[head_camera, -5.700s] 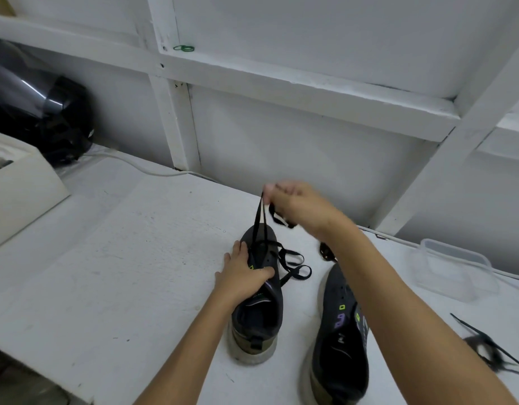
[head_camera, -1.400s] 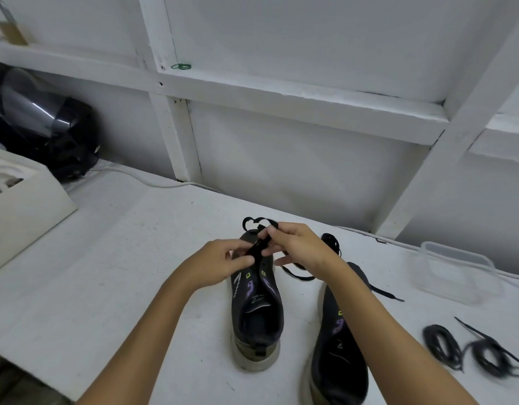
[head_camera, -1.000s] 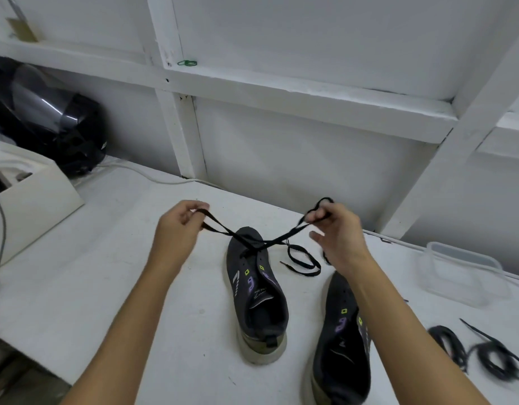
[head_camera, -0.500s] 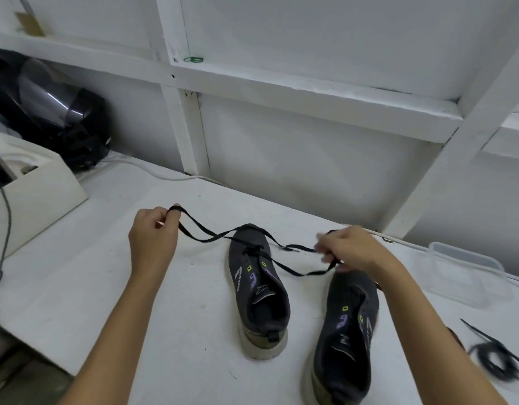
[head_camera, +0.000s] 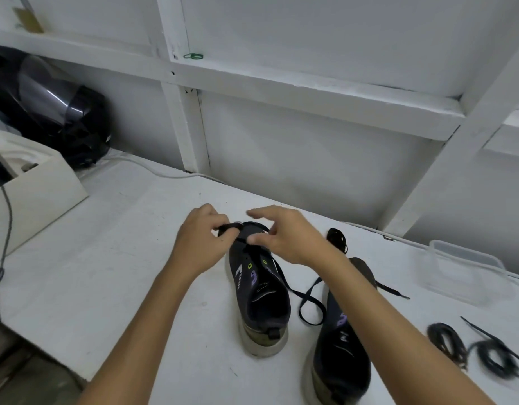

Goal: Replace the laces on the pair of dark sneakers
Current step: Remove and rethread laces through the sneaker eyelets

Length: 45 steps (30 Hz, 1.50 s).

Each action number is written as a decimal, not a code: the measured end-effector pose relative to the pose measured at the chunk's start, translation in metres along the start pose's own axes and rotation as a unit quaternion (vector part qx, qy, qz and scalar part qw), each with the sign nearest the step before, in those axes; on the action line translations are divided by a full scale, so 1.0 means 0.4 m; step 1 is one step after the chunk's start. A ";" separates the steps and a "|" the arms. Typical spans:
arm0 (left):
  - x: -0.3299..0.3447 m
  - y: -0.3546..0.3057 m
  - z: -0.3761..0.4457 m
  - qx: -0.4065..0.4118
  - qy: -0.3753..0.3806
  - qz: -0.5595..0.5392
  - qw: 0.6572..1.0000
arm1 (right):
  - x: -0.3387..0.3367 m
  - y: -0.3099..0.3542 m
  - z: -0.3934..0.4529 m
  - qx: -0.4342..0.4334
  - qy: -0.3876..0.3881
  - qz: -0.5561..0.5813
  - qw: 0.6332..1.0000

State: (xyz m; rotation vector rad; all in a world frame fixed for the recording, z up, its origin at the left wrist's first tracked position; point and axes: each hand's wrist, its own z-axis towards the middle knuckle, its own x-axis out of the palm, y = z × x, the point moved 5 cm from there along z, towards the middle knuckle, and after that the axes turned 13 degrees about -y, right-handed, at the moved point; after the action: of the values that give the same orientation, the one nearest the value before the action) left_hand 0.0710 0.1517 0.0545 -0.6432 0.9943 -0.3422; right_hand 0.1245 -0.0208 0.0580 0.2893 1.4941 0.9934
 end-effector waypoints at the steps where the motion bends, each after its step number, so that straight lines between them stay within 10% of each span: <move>1: 0.004 -0.012 -0.001 0.012 0.011 0.002 1.000 | 0.016 0.011 0.006 -0.013 0.007 0.031 0.999; 13: -0.050 0.067 -0.018 -0.053 0.117 -0.097 0.987 | -0.110 -0.151 0.056 0.151 -0.157 -0.169 0.961; 22: 0.017 -0.004 -0.025 -0.037 0.179 -0.118 0.976 | 0.009 0.015 0.028 -0.034 0.070 -0.016 0.997; 35: 0.000 0.144 -0.084 -0.113 0.250 -0.064 0.959 | -0.120 -0.187 0.089 0.166 -0.230 -0.136 0.949; 45: 0.029 0.183 -0.104 -0.138 0.295 0.010 0.945 | -0.088 -0.236 0.070 0.209 -0.202 -0.150 0.945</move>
State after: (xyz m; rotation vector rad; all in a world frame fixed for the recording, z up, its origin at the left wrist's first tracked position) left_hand 0.0398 0.1873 -0.0163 -0.8033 1.6435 -0.3908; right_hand 0.1919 -0.0900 0.0185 0.5181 1.3058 0.3378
